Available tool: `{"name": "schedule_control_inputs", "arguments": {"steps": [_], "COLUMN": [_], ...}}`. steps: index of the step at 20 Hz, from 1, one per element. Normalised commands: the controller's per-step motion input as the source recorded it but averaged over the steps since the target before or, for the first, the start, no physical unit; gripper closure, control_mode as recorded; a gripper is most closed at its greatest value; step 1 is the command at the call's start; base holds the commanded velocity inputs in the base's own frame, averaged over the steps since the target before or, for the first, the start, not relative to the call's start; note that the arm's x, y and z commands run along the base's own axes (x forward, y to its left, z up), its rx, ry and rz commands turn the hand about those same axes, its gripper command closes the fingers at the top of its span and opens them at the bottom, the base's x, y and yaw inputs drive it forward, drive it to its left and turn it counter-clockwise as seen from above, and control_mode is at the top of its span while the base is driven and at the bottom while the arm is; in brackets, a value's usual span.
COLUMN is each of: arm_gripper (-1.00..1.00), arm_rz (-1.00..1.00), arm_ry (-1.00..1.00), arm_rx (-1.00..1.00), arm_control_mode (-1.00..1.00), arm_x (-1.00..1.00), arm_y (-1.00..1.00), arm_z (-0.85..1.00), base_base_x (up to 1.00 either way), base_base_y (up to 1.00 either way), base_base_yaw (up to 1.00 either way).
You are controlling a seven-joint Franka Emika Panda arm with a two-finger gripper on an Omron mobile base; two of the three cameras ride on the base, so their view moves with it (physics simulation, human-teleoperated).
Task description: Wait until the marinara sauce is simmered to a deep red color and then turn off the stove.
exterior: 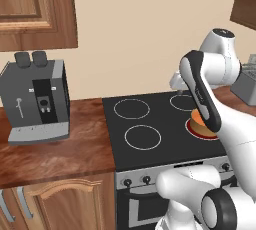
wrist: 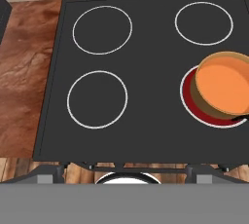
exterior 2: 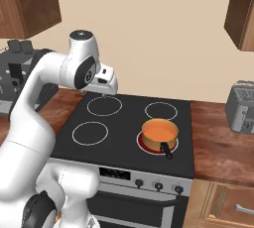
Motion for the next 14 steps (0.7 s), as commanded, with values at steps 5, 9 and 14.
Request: {"name": "schedule_control_inputs", "arguments": {"steps": [5, 9, 14], "arm_gripper": [-1.0, -1.0, -1.0], "arm_rz": [0.0, 0.0, 0.0], "arm_ry": [0.0, 0.0, 0.0], "arm_rx": [0.0, 0.0, 0.0], "arm_control_mode": [-1.0, -1.0, -1.0], "arm_x": [0.0, 0.0, 0.0], "arm_y": [0.0, 0.0, 0.0], "arm_z": [0.0, 0.0, 0.0], "base_base_x": [0.0, 0.0, 0.0], "base_base_y": [0.0, 0.0, 0.0], "base_base_yaw": [0.0, 0.0, 0.0]}}
